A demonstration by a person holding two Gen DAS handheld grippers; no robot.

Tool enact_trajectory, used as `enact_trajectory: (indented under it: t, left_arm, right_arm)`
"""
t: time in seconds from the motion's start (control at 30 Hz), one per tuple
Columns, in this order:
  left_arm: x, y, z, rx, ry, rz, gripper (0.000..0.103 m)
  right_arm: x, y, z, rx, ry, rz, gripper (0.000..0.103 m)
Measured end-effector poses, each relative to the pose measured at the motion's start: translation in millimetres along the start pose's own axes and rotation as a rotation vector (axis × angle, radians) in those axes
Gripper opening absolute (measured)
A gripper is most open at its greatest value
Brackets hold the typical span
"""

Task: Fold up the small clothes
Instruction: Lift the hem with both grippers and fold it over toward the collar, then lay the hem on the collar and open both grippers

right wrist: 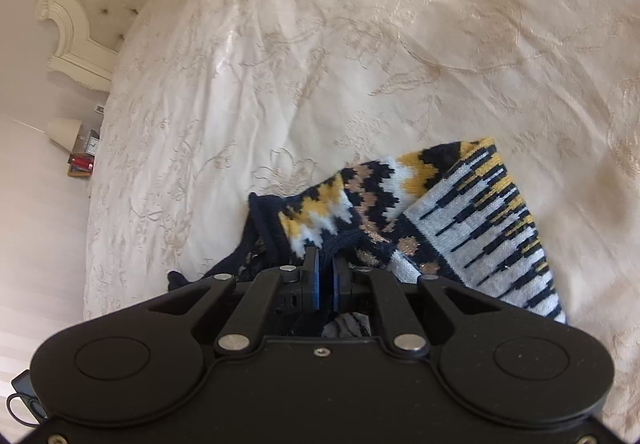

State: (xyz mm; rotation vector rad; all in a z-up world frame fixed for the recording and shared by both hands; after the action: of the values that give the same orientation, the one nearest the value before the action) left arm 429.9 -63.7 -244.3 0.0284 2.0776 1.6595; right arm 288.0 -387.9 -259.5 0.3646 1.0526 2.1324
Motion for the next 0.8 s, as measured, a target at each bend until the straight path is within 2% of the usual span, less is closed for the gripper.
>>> enact_trajectory:
  t: [0.07, 0.13, 0.2, 0.27, 0.3, 0.43, 0.5, 0.53, 0.67, 0.8]
  left_arm:
    - [-0.2, -4.3, 3.1, -0.014, 0.014, 0.013, 0.008]
    - [-2.2, -6.1, 6.7, -0.007, 0.037, 0.019, 0.009]
    - [-4.8, -4.5, 10.8, -0.003, 0.060, 0.018, 0.015]
    - [-9.5, 1.2, 15.1, -0.023, 0.078, -0.006, 0.021]
    - [-11.7, 5.9, 18.0, -0.034, 0.089, -0.021, 0.025]
    - [-18.5, 29.1, 24.2, -0.043, 0.126, -0.063, 0.028]
    - [-17.0, 42.7, 21.5, -0.028, 0.124, -0.074, 0.035]
    - [-13.9, 49.0, 18.9, -0.021, 0.114, -0.077, 0.036]
    - [13.3, 65.5, -0.7, -0.002, 0.038, -0.044, 0.039]
    - [56.7, 67.0, -27.5, 0.008, -0.047, 0.032, 0.040]
  right_arm:
    - [-1.7, -2.1, -2.0, -0.010, -0.006, -0.002, 0.019]
    - [-3.8, 1.0, -4.5, -0.025, -0.018, -0.020, 0.024]
    - [-6.2, 8.8, -7.4, -0.046, -0.031, -0.057, 0.044]
    - [-10.1, 20.1, -11.3, -0.065, -0.054, -0.104, 0.054]
    - [-12.2, 26.0, -13.3, -0.065, -0.060, -0.123, 0.055]
    - [-15.4, 45.8, -12.3, -0.030, -0.005, -0.159, 0.057]
    - [-11.3, 53.1, -9.6, 0.000, 0.052, -0.164, 0.068]
    - [-7.9, 55.3, -8.0, 0.013, 0.079, -0.161, 0.070]
    - [14.4, 55.0, 1.2, 0.074, 0.183, -0.120, 0.070]
    - [47.1, 48.2, 7.8, 0.120, 0.286, -0.058, 0.070]
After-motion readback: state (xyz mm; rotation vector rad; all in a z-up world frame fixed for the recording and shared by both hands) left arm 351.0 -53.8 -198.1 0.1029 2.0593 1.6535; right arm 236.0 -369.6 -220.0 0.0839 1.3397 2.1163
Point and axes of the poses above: each gripper's, at about its wrist camera, not at the fingertips, and y roughly against the way its jaws point, z to its left, x to its underside, the point moved 7 cm from there along -y, roughly the way its jaws point, and after that the axes turned 12 degrees about z, right-handed, at the moved point
